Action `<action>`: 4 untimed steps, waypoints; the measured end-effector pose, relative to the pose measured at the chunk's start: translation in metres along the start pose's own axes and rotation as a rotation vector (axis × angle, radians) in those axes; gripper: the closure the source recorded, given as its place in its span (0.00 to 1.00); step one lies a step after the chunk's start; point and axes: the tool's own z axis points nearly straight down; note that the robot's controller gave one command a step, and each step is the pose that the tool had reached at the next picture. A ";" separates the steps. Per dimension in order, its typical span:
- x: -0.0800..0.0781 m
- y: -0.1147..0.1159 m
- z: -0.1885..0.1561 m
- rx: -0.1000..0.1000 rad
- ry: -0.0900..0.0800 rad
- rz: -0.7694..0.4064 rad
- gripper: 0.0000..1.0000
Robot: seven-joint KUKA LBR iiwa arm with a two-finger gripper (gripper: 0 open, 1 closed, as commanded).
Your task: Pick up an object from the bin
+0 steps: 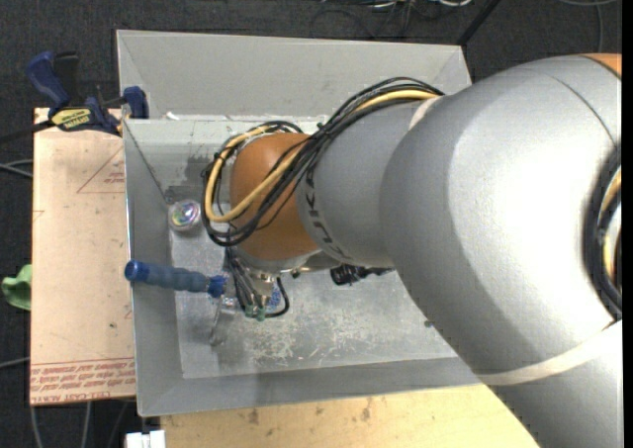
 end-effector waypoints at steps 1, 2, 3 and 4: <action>0.000 0.000 0.000 0.000 -0.001 0.000 0.00; -0.003 0.001 -0.003 -0.004 -0.008 0.000 1.00; -0.004 0.001 -0.063 -0.004 -0.007 -0.001 1.00; -0.004 0.001 -0.065 -0.001 -0.002 -0.002 1.00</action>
Offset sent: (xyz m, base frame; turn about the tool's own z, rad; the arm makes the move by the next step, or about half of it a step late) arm 0.0000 0.0000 0.0000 0.0000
